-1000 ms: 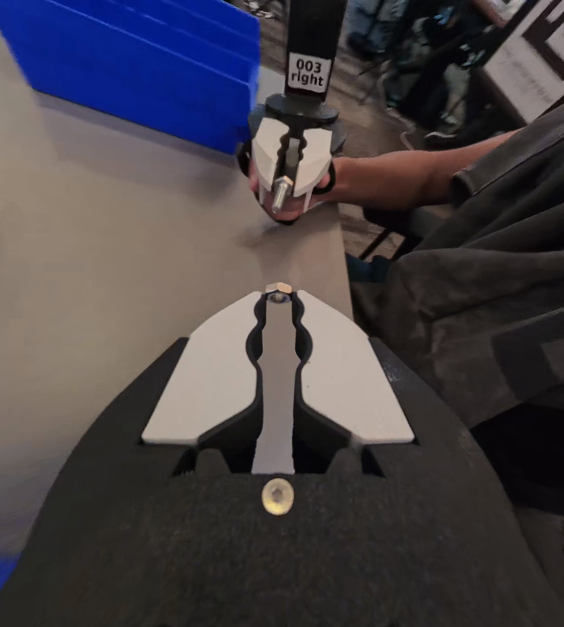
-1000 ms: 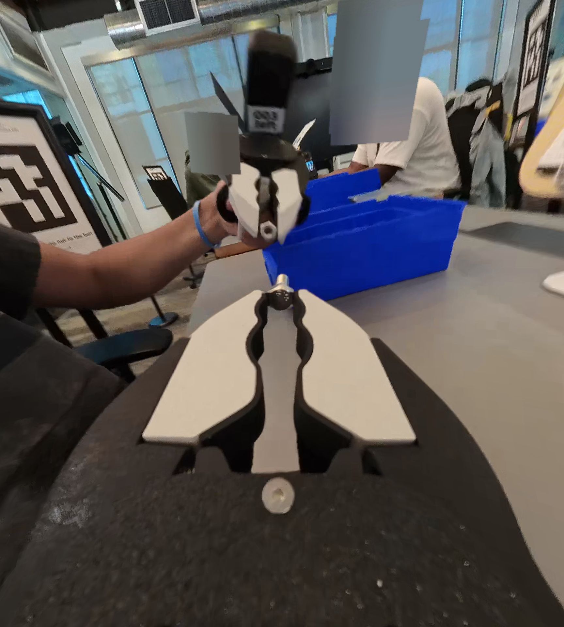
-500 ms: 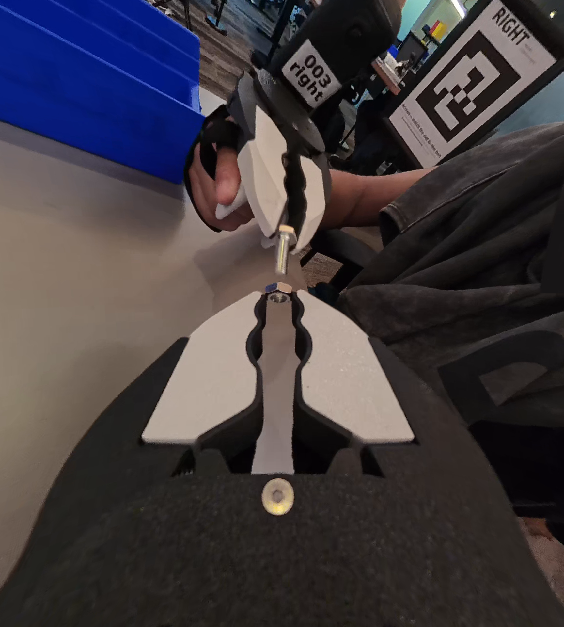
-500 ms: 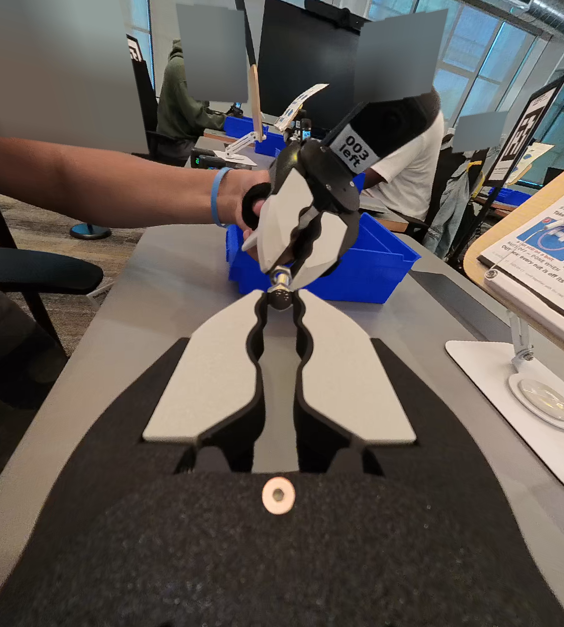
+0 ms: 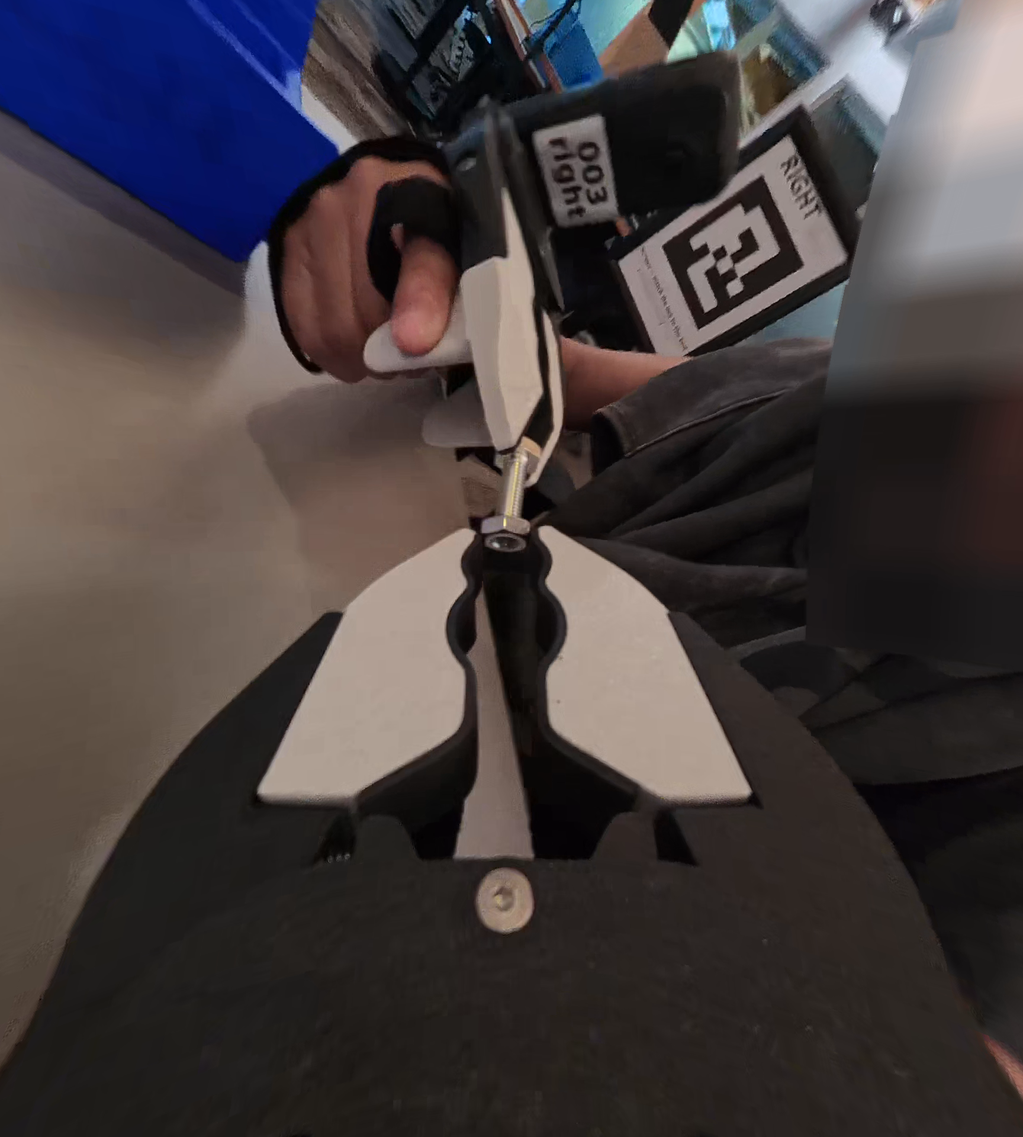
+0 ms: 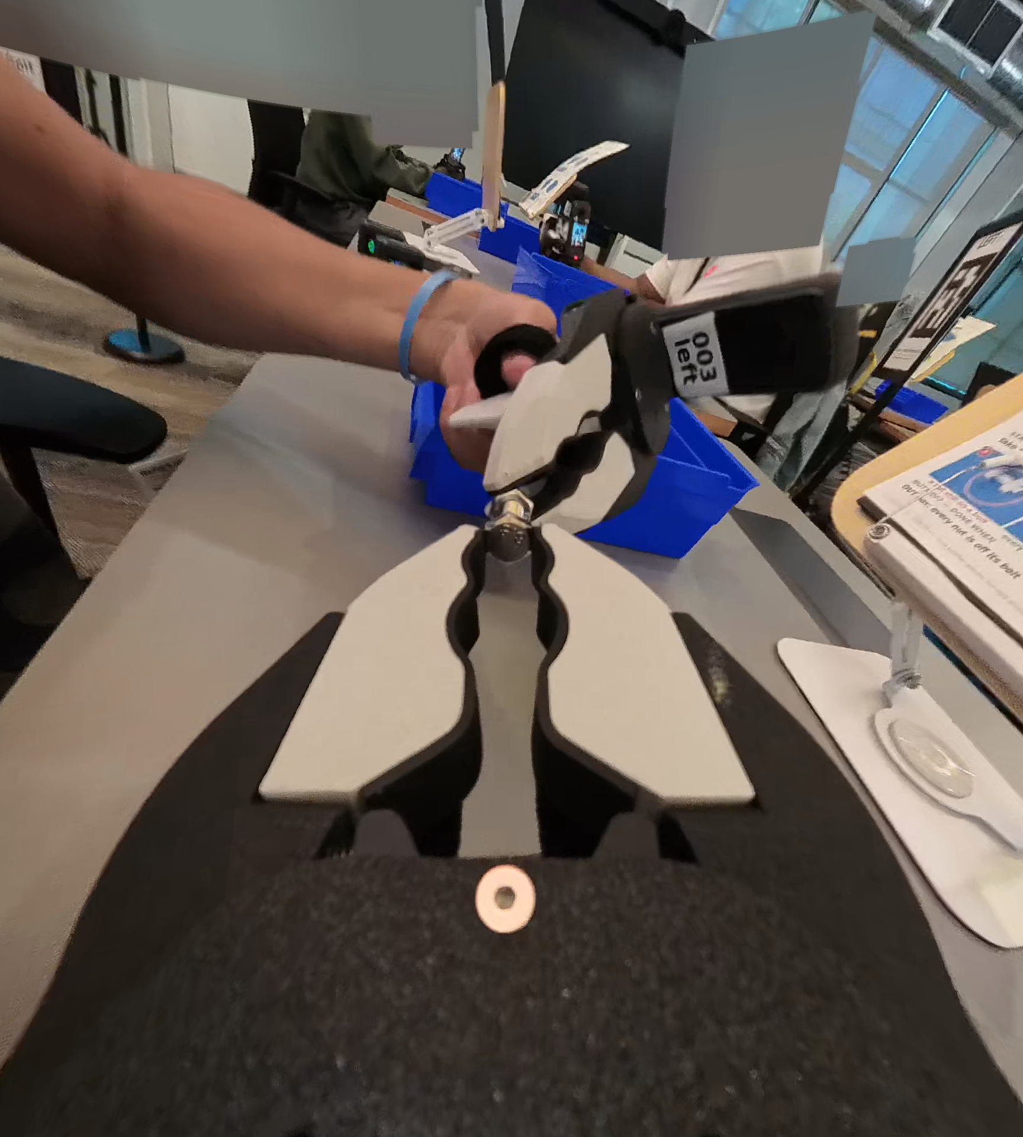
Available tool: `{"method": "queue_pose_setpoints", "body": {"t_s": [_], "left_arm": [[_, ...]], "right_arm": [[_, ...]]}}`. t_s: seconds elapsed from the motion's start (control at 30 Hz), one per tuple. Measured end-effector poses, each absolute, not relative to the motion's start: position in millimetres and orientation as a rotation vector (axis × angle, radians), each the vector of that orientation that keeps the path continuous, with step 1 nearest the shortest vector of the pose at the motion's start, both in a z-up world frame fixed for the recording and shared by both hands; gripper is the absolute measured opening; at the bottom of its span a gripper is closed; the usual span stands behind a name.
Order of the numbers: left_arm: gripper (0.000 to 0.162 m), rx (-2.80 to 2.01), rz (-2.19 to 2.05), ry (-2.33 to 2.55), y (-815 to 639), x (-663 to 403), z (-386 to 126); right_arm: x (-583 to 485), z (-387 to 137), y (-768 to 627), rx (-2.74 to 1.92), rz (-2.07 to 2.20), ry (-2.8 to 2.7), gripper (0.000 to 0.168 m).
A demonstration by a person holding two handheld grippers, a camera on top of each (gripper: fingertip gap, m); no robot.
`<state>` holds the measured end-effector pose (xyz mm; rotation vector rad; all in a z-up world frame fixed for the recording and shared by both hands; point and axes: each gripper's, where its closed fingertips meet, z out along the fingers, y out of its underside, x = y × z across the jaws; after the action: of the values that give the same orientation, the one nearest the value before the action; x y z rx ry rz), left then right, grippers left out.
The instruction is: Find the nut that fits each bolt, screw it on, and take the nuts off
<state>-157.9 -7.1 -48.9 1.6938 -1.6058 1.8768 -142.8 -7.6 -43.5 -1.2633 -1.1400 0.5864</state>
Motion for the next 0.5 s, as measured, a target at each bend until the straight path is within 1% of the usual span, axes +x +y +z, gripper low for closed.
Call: {"method": "queue_pose_setpoints", "body": {"t_s": [0.1, 0.2, 0.4, 0.5], "left_arm": [[0.013, 1.684, 1.858, -1.460, -12.6, -157.1, -50.5], [0.013, 1.721, 1.842, -1.508, -12.9, -156.0, -53.3], [0.014, 1.861, 1.840, -1.924, -6.6, -150.8, -55.1], [0.014, 1.917, 1.756, -2.186, -6.9, -151.2, -61.0]], "right_arm": [[-141.8, -45.9, -12.7, -1.235, 0.563, -1.174, 0.014], [-140.6, -49.0, -13.0, -1.262, 0.577, -1.168, 0.014], [-136.1, -49.0, -7.5, -1.428, 0.868, -0.958, 0.014], [-136.7, -53.2, -8.9, -1.541, 0.986, -0.879, 0.015]]}}
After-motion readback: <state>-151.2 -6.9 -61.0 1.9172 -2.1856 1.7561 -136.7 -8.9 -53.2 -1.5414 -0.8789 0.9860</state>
